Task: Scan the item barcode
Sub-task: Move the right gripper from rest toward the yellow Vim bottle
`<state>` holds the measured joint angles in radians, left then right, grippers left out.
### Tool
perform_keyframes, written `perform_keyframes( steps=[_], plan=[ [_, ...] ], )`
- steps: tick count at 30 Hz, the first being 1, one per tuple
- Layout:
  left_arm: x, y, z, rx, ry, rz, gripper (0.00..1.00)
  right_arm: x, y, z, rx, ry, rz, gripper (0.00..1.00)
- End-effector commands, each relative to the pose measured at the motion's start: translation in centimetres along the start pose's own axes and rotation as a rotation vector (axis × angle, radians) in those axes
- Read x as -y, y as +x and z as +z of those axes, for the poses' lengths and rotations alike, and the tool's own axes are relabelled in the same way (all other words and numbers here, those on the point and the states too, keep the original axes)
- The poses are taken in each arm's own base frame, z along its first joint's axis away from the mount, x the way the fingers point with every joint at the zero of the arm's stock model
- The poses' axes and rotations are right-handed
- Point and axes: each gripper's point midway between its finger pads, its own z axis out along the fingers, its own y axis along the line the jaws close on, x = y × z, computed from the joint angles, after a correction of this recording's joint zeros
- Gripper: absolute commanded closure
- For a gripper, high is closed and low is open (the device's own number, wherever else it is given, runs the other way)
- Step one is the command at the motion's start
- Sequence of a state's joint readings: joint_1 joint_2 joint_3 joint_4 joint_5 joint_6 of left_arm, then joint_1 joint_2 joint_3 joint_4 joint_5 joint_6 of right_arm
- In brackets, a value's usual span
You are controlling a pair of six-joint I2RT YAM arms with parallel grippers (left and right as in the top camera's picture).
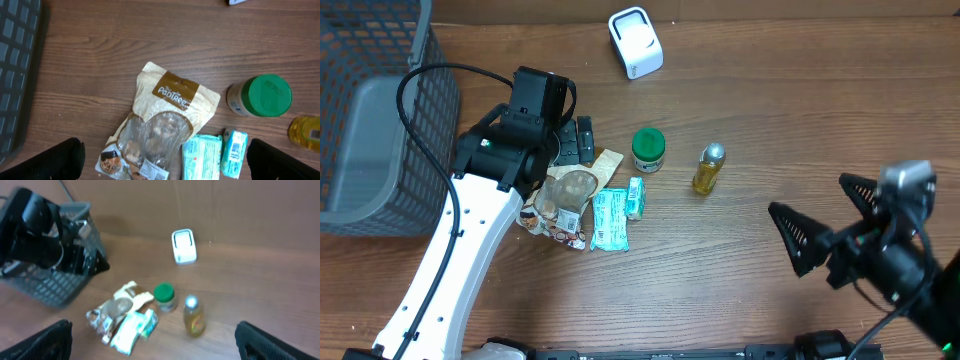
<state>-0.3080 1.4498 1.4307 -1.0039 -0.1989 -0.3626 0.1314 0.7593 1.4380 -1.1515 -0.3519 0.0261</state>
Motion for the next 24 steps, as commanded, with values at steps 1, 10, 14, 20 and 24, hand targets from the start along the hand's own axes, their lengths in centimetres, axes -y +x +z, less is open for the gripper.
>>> perform_keyframes(
  steps=[1,10,14,20,24],
  plan=[
    [0.1,-0.5,-0.5,0.020,0.000,0.021,0.00,-0.1,-2.3,0.4,-0.035,-0.002,0.015,0.00],
    [0.1,-0.5,-0.5,0.020,0.000,0.021,0.00,0.8,-2.7,3.0,-0.124,0.006,0.052,0.00],
    [0.1,-0.5,-0.5,0.020,0.000,0.021,0.00,1.3,-1.9,3.9,-0.175,0.011,0.072,0.00],
    [0.1,-0.5,-0.5,0.020,0.000,0.021,0.00,1.6,-1.7,4.8,-0.198,0.014,0.081,0.00],
    [0.1,-0.5,-0.5,0.020,0.000,0.021,0.00,1.9,-1.6,5.3,-0.213,0.015,0.087,0.00]
  ],
)
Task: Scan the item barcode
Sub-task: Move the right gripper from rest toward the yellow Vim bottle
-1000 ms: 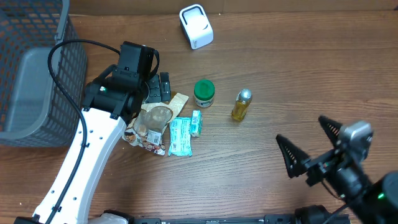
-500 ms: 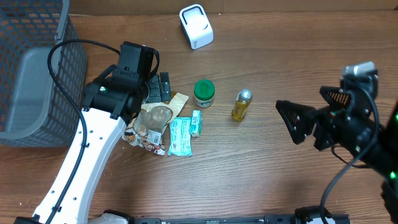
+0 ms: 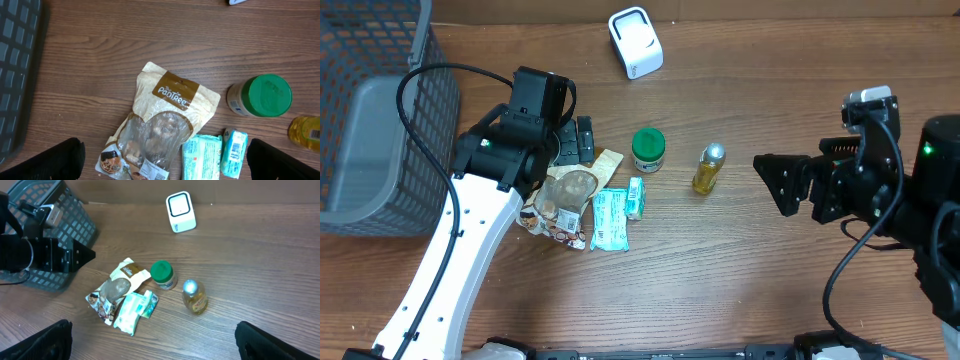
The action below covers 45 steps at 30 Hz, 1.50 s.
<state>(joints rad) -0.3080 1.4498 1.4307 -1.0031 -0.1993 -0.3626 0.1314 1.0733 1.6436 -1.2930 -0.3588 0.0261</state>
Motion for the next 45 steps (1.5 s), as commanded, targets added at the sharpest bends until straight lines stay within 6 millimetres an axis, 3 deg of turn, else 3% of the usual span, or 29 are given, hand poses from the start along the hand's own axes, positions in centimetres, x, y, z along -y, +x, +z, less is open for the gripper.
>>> perform_keyframes(
  steps=[1,13,36,45],
  plan=[
    [0.1,-0.4,-0.5,0.020,0.000,0.021,0.00,0.0,-0.6,-0.1,0.011,0.000,-0.002,0.00],
    [0.1,-0.4,-0.5,0.020,0.000,0.021,0.00,0.7,-0.3,1.7,-0.047,0.006,0.022,0.00],
    [0.1,-0.4,-0.5,0.019,0.000,0.021,0.00,1.0,-0.3,2.4,-0.066,0.008,0.030,0.00],
    [0.1,-0.4,-0.5,0.019,0.000,0.021,0.00,1.6,0.4,3.7,-0.124,0.013,0.053,0.00]
  ],
)
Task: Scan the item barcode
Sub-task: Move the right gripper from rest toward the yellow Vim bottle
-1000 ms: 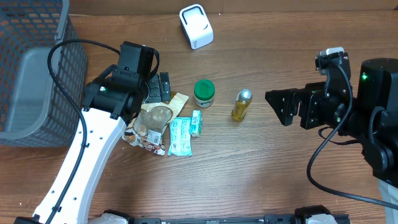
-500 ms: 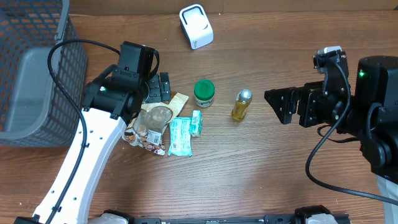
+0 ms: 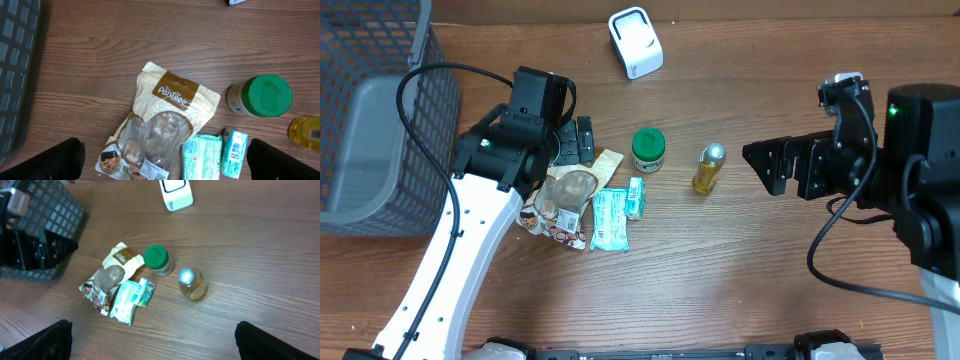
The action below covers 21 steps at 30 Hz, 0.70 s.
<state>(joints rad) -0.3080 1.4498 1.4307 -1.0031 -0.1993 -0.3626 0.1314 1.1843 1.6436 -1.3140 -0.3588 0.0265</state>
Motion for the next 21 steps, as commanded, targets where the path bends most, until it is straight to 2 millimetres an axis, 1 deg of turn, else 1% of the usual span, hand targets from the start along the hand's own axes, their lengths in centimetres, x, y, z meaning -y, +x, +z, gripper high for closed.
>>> perform_keyframes(
  steps=[1,8,15,18,21],
  plan=[
    [0.1,-0.4,-0.5,0.019,0.000,0.021,0.00,0.2,-0.4,0.5,-0.013,0.002,0.008,0.00],
    [0.1,-0.4,-0.5,0.020,0.000,0.021,0.00,0.6,-0.3,1.5,-0.041,0.005,0.020,0.00],
    [0.1,-0.4,-0.5,0.020,0.000,0.021,0.00,0.8,-0.3,1.8,-0.049,0.009,0.027,0.00],
    [0.1,-0.4,-0.5,0.020,0.000,0.021,0.00,1.2,-0.3,1.8,-0.050,0.031,0.035,0.00],
    [0.1,-0.4,-0.5,0.020,0.000,0.021,0.00,2.4,-0.5,2.0,-0.044,0.096,0.094,0.00]
  ],
)
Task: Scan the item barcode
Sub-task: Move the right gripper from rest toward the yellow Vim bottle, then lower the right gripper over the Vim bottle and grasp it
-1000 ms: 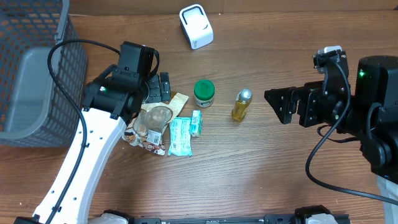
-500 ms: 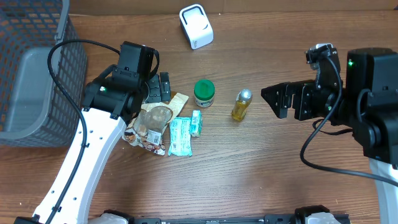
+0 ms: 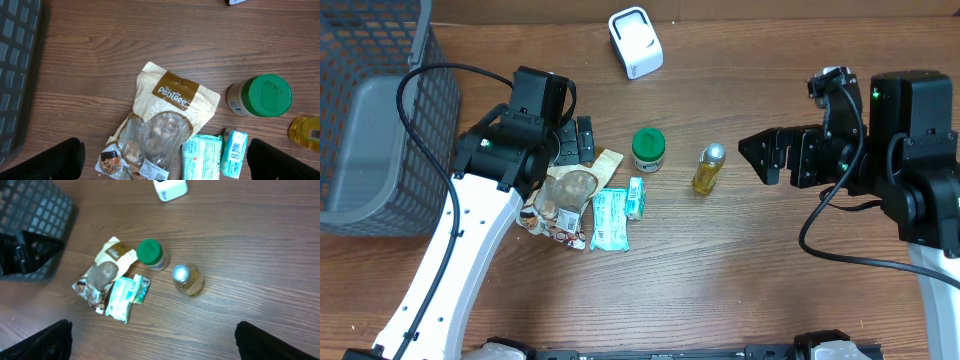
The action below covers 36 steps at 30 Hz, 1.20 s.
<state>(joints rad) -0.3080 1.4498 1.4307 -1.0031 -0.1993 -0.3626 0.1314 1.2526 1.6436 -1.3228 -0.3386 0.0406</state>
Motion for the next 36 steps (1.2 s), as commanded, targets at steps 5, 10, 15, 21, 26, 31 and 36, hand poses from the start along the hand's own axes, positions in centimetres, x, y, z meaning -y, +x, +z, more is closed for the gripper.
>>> perform_keyframes(
  steps=[5,10,15,21,26,31,36],
  plan=[
    [0.1,-0.4,-0.5,0.020,0.000,0.021,0.00,3.0,-0.7,1.3,-0.015,0.144,0.147,0.00],
    [0.1,-0.4,-0.5,0.020,0.000,0.021,0.00,3.8,0.0,3.9,-0.102,0.157,0.240,0.00],
    [0.1,-0.4,-0.5,0.020,0.000,0.021,0.00,4.7,0.7,6.9,-0.194,0.166,0.338,0.00],
    [0.1,-0.4,-0.5,0.020,0.000,0.021,0.00,5.2,1.2,8.7,-0.229,0.189,0.419,0.00],
    [0.1,-0.4,-0.5,0.020,0.000,0.021,0.00,5.2,1.4,9.6,-0.217,0.274,0.412,0.00],
    [0.1,-0.4,-0.5,0.020,0.000,0.021,0.00,4.9,1.5,10.2,-0.204,0.342,0.399,0.00],
    [0.1,-0.4,-0.5,0.020,0.000,0.021,0.00,4.3,1.4,11.1,-0.199,0.354,0.359,0.00]
  ],
)
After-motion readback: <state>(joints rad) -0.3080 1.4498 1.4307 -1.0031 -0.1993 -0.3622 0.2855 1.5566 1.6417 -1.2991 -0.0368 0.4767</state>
